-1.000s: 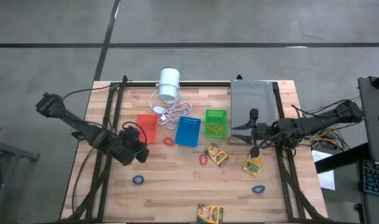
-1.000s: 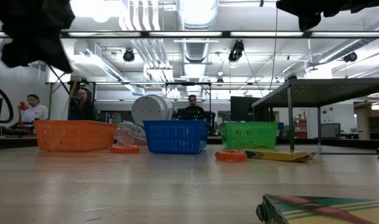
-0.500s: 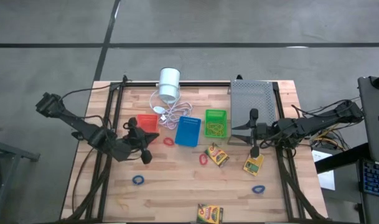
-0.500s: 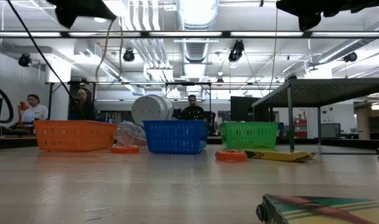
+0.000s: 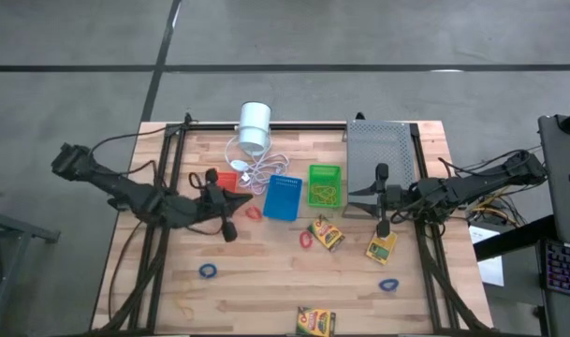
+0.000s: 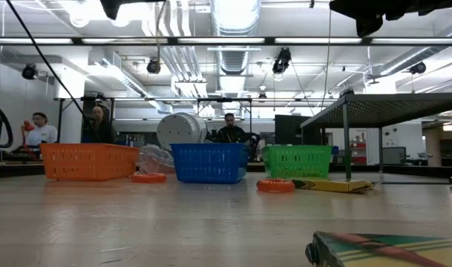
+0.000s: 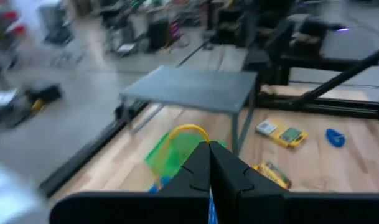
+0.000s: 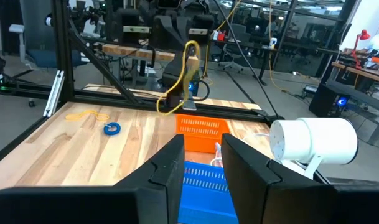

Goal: Pick & Place Office Desk Supplies
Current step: Put the yellow rubber band into the green bin

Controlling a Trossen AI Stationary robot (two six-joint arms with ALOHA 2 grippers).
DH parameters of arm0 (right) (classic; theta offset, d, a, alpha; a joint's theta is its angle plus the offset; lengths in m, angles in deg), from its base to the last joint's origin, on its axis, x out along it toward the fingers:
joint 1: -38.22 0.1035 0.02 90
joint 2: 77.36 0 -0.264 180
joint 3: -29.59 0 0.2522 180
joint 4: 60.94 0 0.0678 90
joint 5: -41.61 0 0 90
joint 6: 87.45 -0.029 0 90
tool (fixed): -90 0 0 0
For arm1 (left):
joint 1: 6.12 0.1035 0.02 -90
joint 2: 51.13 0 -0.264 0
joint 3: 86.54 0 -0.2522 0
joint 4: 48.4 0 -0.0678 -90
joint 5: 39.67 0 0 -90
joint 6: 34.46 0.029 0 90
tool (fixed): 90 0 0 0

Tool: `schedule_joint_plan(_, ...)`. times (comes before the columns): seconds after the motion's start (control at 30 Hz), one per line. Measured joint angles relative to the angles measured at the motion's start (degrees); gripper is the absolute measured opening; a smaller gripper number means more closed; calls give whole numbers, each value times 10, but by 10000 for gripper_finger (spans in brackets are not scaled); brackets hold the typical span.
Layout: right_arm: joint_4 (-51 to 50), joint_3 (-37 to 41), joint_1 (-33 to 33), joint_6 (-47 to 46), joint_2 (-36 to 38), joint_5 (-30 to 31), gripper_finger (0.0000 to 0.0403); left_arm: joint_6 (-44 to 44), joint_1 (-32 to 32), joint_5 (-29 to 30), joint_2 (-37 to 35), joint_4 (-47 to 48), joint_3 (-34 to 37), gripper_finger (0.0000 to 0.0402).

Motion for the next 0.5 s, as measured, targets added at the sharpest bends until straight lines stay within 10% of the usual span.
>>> schedule_joint_plan(0.5,-3,0,0,0,0,0,95,97,295,-488,140,-229,-6,2)
